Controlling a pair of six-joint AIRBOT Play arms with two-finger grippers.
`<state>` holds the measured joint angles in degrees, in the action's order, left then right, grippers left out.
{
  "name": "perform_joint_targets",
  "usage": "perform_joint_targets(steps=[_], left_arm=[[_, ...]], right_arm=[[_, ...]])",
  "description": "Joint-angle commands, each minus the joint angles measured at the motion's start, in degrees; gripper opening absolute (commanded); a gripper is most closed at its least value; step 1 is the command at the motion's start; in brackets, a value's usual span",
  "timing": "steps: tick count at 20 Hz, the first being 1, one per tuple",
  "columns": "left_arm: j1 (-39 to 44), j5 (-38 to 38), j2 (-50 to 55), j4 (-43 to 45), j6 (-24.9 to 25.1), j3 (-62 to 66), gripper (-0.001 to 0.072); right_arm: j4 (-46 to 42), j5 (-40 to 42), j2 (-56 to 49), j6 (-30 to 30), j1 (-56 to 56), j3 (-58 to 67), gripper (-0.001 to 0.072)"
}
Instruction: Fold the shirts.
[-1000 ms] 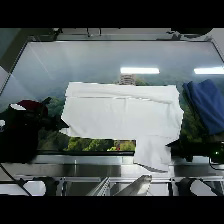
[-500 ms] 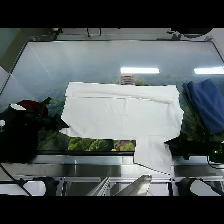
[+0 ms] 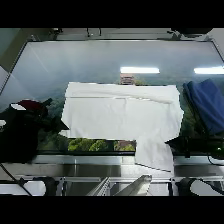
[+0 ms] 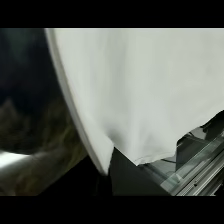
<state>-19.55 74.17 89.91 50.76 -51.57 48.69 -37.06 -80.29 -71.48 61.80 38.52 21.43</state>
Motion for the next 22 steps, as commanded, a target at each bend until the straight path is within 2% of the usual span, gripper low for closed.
perform_joint_targets(steps=[1,4,8,11,16,19,22], left_arm=[[0.0,5.4,-0.1,-1.2,-2.0,3.2,0.0018],[0.0,6.6,-0.1,-1.6,-3.6,6.3,0.0019],[0.0,9.9,-0.1,-4.9,-4.1,13.8,0.0020],[0.0,9.5,1.1,-5.5,-5.6,21.2,0.0021],[2.2,9.6,10.4,-5.8,-6.8,34.2,0.0021],[5.3,8.3,18.2,-5.7,-6.6,42.9,0.0019],[6.9,8.2,25.4,-5.7,-7.1,51.3,0.0018]], right_arm=[[-0.3,-1.9,0.5,3.8,0.1,6.1,0.0024],[2.2,-0.8,0.4,4.6,0.0,8.3,0.0024],[19.6,-0.6,-0.7,0.3,-0.2,11.6,0.0024],[23.5,3.4,-4.3,0.3,-3.2,17.9,0.0024],[32.9,13.0,-16.8,-2.8,-12.6,29.7,0.0025],[37.2,13.6,-26.0,-3.6,-15.8,38.6,0.0024],[37.3,15.7,-33.0,-3.6,-17.6,45.8,0.0025]])
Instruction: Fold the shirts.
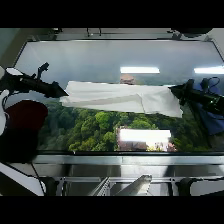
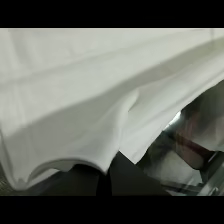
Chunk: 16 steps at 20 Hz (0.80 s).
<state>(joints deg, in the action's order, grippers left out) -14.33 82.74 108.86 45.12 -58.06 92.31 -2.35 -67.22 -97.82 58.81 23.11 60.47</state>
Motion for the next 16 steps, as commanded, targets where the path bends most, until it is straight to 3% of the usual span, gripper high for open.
perform_joint_targets(steps=[1,3,7,8,9,11,13,15,16], left_arm=[[2.1,-0.4,8.8,-0.1,-1.3,10.1,0.0017],[2.4,0.7,12.9,-0.1,-1.7,14.2,0.0016],[2.6,5.4,18.2,0.7,-3.1,19.1,0.0014],[2.6,5.8,18.5,1.6,-3.8,19.5,0.0015],[2.5,5.9,18.3,2.6,-4.2,19.6,0.0017],[2.4,7.3,17.2,5.3,-4.2,19.6,0.0020],[2.1,7.7,15.1,8.8,-5.2,19.6,0.0253],[1.1,8.2,13.1,10.8,-6.6,21.0,0.0253],[0.7,8.5,12.2,10.6,-6.6,22.3,0.0253]], right_arm=[[2.6,3.5,-8.4,-0.6,-2.4,8.1,0.0025],[2.6,4.4,-10.8,-0.9,-2.5,9.1,0.0025],[1.5,4.4,-12.2,-7.4,-2.4,9.1,0.0047],[1.3,4.3,-12.2,-9.2,-2.4,9.3,0.0213],[1.3,4.0,-12.1,-10.8,-2.3,9.3,0.0277],[-0.9,2.1,-11.8,-12.6,-1.2,10.5,0.0277],[-6.8,-1.9,-11.0,-12.3,0.9,13.8,0.0288],[-13.8,-4.9,-9.5,-9.8,3.4,17.7,0.0474],[-17.2,-5.9,-8.3,-8.9,4.6,19.7,0.0515]])
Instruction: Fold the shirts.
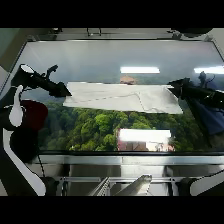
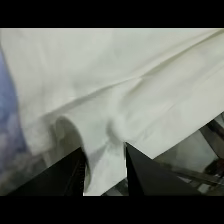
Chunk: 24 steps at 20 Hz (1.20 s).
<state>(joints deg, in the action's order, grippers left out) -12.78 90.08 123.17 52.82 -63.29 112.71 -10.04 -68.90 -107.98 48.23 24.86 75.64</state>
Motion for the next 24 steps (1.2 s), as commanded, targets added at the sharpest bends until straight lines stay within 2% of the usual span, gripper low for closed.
perform_joint_targets(steps=[1,2,3,5,6,7,14,20,21,22,23,24], left_arm=[[-1.2,1.4,-2.9,3.0,-1.4,3.4,0.0253],[-1.6,1.2,-3.7,2.9,-1.4,4.9,0.0253],[-1.8,0.3,-4.7,2.4,-2.2,5.4,0.0252],[-1.8,-2.3,-6.6,-0.2,-3.0,3.9,0.0250],[-1.6,-3.3,-7.6,-2.4,-3.0,2.1,0.0213],[-1.4,-3.6,-8.2,-4.2,-3.0,0.8,0.0002],[3.1,-3.8,-8.2,-6.4,-3.7,0.7,0.0016],[11.7,-6.6,-7.6,-6.4,-3.7,0.7,0.0017],[13.8,-8.2,-7.4,-6.3,-3.7,0.7,0.0016],[15.6,-10.3,-7.0,-6.3,-3.7,0.7,0.0016],[17.6,-12.6,-6.5,-6.3,-3.7,0.7,0.0016],[19.3,-14.3,-6.1,-6.3,-3.7,0.7,0.0016]], right_arm=[[-13.7,-4.3,3.1,2.9,3.9,6.1,0.0519],[-18.4,-4.2,4.0,5.2,4.5,7.3,0.0658],[-23.7,-4.2,4.4,8.2,4.7,8.0,0.0716],[-33.0,-5.0,3.9,14.6,4.2,8.2,0.0716],[-35.0,-6.3,2.9,15.5,3.5,8.2,0.0716],[-35.2,-7.7,1.7,15.7,2.8,8.2,0.0714],[-34.4,-7.1,-2.8,15.4,-0.4,8.2,0.0711],[-27.0,-5.3,-5.4,10.9,-2.4,8.2,0.0695],[-26.9,-5.1,-6.1,10.9,-2.8,8.2,0.0555],[-27.0,-5.0,-6.6,11.0,-3.1,8.2,0.0351],[-26.9,-5.1,-7.1,11.0,-3.3,8.2,0.0317],[-26.9,-5.2,-7.4,11.1,-3.4,8.2,0.0244]])
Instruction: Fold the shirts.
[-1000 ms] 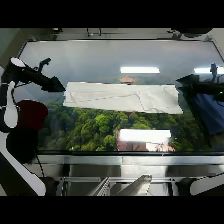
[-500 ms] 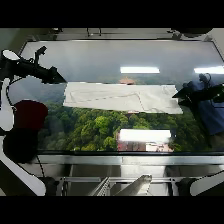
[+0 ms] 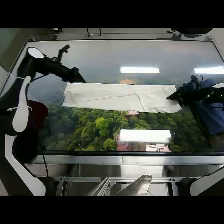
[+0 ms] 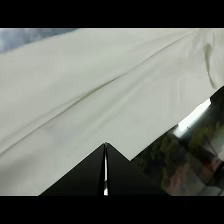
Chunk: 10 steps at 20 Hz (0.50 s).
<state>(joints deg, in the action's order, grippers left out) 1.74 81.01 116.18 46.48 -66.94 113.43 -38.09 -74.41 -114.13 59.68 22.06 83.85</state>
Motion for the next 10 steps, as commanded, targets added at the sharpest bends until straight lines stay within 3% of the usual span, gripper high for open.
perform_joint_targets(steps=[1,2,5,10], left_arm=[[6.6,-6.7,1.4,0.1,0.0,0.0,0.0016],[8.4,-8.1,2.0,0.4,0.0,0.0,0.0015],[13.2,-13.6,4.3,2.1,0.0,0.0,0.0013],[20.8,-21.4,8.6,2.0,0.0,0.0,0.0007]], right_arm=[[1.1,0.2,-1.2,-0.3,-0.6,0.0,0.0059],[1.3,-0.1,-1.1,-0.4,-0.6,0.1,0.0025],[1.3,-2.9,-0.3,-0.1,-0.6,1.6,0.0024],[1.3,-9.3,4.3,5.4,-1.5,9.6,0.0024]])
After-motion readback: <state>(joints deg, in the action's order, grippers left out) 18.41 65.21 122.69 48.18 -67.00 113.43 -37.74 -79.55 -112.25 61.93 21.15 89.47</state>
